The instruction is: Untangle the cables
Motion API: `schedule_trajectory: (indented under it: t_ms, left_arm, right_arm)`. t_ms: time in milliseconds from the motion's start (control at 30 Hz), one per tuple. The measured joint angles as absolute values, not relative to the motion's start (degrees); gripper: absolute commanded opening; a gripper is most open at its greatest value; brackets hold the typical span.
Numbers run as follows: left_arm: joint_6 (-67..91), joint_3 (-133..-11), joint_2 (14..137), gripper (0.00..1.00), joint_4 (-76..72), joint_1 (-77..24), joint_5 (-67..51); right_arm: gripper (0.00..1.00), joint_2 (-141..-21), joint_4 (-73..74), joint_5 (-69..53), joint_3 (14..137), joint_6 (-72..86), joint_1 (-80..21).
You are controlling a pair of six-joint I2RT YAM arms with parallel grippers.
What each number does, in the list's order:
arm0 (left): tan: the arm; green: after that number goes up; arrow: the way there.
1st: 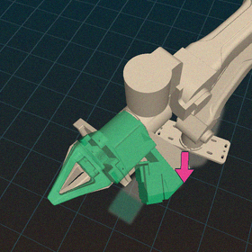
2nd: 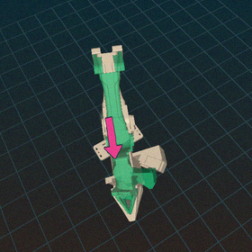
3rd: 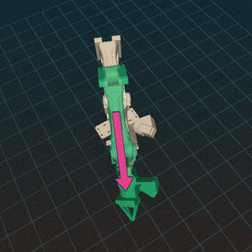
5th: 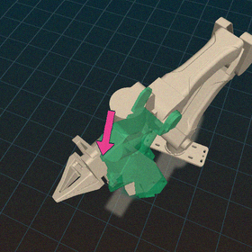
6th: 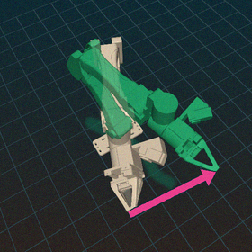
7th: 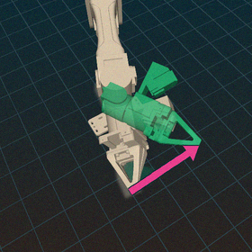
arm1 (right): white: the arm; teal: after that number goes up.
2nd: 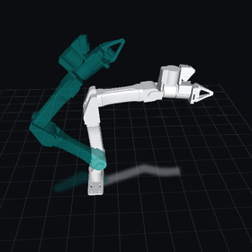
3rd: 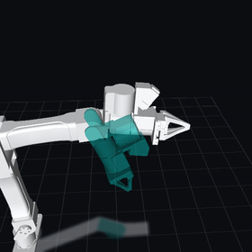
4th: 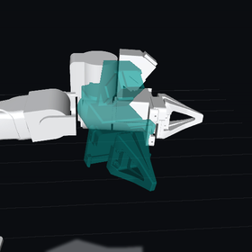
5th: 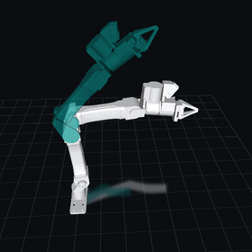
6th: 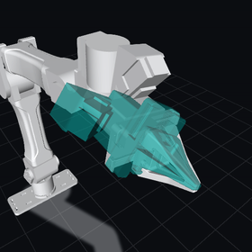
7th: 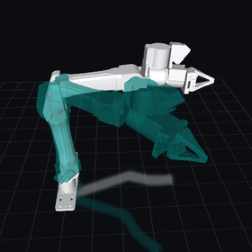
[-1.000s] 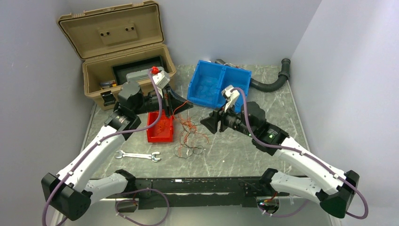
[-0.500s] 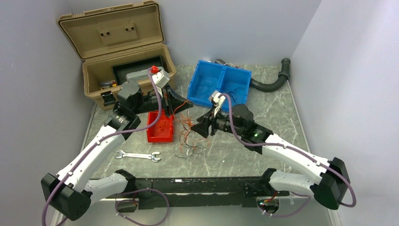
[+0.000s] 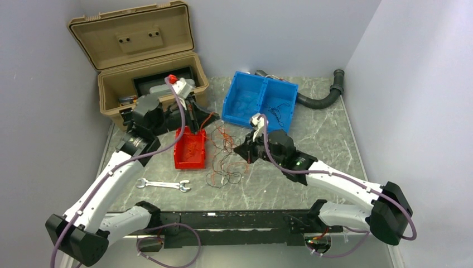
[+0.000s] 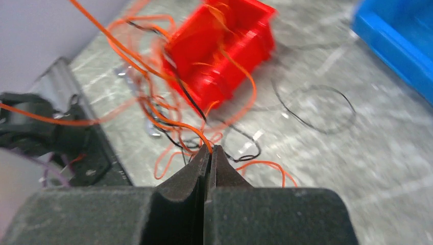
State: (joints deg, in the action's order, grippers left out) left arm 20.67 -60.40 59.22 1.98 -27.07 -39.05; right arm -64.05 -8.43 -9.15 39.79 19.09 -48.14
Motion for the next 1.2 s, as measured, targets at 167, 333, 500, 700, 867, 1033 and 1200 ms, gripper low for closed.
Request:
schedule_trajectory:
  t_ms: [167,333,500,700,867,1033,1200]
  left_arm:
    - [20.73,-61.95,56.77,0.00,9.30,-18.79,-31.40]
    - [21.34,-62.00,54.35,0.00,13.67,-9.67,-28.60]
    - [22.15,-61.84,53.60,0.00,15.46,-5.61,-28.51]
    - [22.15,-61.84,53.08,0.00,18.79,-2.00,-26.61]
    - [22.41,-61.67,52.97,0.00,17.47,-0.34,-30.28]
    - [23.27,-61.80,53.36,0.00,16.19,-0.34,-35.44]
    - [23.20,-66.94,55.59,0.00,18.81,-0.34,-37.36]
  right_arm:
    - [0.00,-61.28,0.49,3.86,36.47,23.46,-46.87]
    - [0.00,-58.00,14.85,15.75,33.56,32.80,-36.07]
    - [0.00,-47.90,28.16,26.55,30.13,43.83,-22.81]
    - [0.00,-39.86,39.57,37.50,30.41,57.82,-17.23]
    - [0.63,-36.97,39.09,37.36,30.46,55.24,-16.08]
    - [0.90,-38.92,31.29,26.28,31.83,42.02,-15.99]
    - [0.91,-43.59,22.59,9.69,33.08,31.18,-16.38]
